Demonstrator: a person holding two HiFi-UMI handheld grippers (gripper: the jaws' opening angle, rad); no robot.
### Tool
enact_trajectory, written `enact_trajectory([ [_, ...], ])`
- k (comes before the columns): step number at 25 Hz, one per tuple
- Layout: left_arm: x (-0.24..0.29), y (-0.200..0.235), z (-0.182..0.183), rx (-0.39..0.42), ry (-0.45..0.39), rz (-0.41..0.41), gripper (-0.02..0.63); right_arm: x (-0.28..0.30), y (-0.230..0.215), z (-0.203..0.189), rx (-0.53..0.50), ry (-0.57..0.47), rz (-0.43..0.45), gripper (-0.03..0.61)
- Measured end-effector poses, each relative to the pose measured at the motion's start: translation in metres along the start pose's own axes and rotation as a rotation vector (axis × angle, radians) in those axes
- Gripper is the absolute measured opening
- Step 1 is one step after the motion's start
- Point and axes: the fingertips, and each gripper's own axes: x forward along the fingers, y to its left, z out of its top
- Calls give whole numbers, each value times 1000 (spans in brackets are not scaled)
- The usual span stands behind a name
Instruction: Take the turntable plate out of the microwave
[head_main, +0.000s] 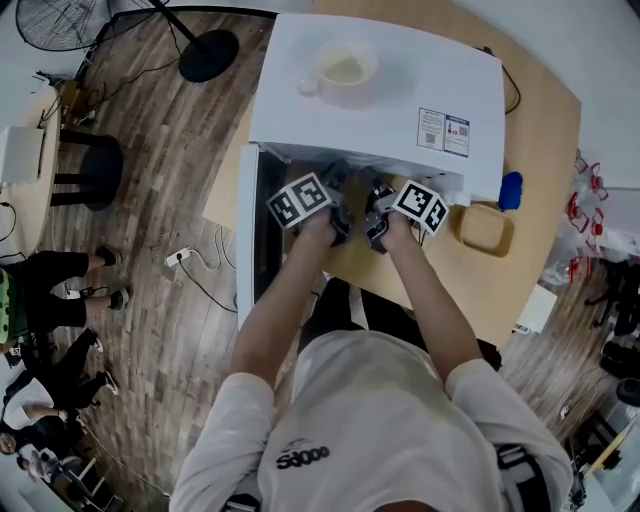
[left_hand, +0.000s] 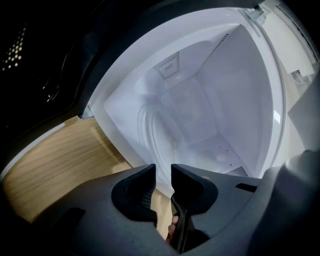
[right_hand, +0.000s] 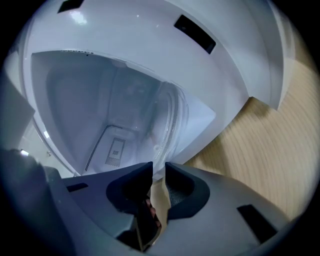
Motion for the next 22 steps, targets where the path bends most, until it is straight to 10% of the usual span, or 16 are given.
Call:
enact_trajectory([
  [22, 0, 5, -5, -186, -31, -70, 37, 11, 19, -15, -21, 22, 96, 97],
])
